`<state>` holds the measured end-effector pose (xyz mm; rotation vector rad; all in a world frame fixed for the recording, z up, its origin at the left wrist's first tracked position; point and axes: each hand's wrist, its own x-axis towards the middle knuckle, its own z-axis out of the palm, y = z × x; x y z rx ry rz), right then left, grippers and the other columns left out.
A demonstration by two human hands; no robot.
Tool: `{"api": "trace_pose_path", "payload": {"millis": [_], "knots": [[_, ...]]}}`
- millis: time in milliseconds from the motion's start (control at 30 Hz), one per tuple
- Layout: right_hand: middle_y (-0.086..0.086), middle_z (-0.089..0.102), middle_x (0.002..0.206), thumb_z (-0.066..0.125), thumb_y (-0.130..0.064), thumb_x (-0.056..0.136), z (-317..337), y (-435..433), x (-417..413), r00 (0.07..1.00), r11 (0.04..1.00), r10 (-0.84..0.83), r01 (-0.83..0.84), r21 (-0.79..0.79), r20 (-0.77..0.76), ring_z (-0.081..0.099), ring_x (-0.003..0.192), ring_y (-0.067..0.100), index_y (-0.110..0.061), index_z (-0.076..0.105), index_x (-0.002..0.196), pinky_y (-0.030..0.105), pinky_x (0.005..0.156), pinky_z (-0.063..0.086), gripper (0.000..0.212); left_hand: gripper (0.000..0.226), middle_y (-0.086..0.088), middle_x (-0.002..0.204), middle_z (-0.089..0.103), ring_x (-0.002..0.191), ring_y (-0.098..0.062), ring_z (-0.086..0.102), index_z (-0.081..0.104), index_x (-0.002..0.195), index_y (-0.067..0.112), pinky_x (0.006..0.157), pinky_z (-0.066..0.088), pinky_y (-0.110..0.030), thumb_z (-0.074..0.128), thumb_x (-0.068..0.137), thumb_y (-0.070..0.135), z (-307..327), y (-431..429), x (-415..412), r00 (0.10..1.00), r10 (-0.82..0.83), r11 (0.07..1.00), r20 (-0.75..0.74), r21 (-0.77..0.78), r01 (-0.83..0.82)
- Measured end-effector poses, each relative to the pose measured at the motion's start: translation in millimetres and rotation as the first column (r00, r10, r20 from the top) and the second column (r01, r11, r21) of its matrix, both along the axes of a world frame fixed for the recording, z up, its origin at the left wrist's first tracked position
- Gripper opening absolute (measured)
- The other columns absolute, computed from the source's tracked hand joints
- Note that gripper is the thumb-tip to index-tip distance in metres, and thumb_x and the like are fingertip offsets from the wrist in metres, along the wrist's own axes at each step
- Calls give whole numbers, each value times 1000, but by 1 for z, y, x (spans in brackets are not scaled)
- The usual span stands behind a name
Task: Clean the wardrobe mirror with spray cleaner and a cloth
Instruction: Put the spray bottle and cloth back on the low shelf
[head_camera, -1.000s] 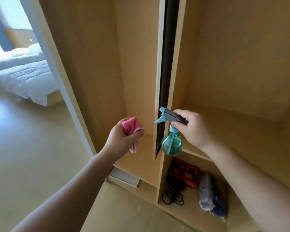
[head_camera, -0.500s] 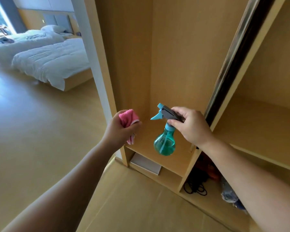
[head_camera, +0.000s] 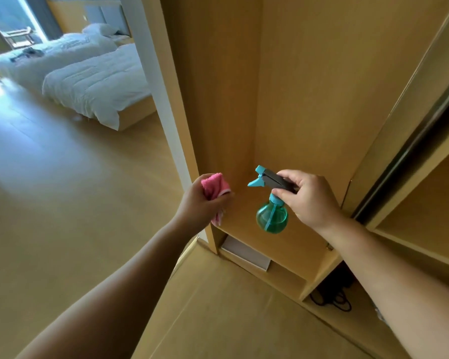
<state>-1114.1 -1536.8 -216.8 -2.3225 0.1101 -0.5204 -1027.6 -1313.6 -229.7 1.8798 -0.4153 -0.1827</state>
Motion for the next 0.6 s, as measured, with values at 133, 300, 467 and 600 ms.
{"api": "trace_pose_path", "payload": {"millis": [133,300,467,600], "knots": [[-10,73,89,72,-20,84,-17,5,14,997,997,-72,73,36,-33,68,84,9,-23,71,108,36,75,59,24,43,5,93,64,84,-11,65,57,114,24,59,52,-14,77,77,32,-13,-6,33,998,-69,997,9,37,68],[-8,72,85,71,-17,84,-51,27,25,974,975,-211,215,59,-78,67,80,10,-21,71,103,37,71,57,20,39,13,92,64,82,3,64,54,110,37,59,52,-12,77,78,34,-42,-8,82,972,-235,969,-3,74,235],[-8,69,78,73,-15,83,-85,58,34,888,896,-431,442,37,-158,64,73,15,-20,71,99,40,66,55,18,44,13,91,66,80,5,64,56,117,31,60,51,-10,78,79,28,-77,-6,134,921,-385,919,-67,59,389],[-2,70,77,74,-18,82,-123,75,43,803,825,-556,564,-27,-214,65,72,21,-18,71,100,38,63,54,18,38,17,82,69,74,-2,67,56,96,52,59,52,-15,78,77,29,-116,-9,164,870,-482,869,-103,68,490]]}}
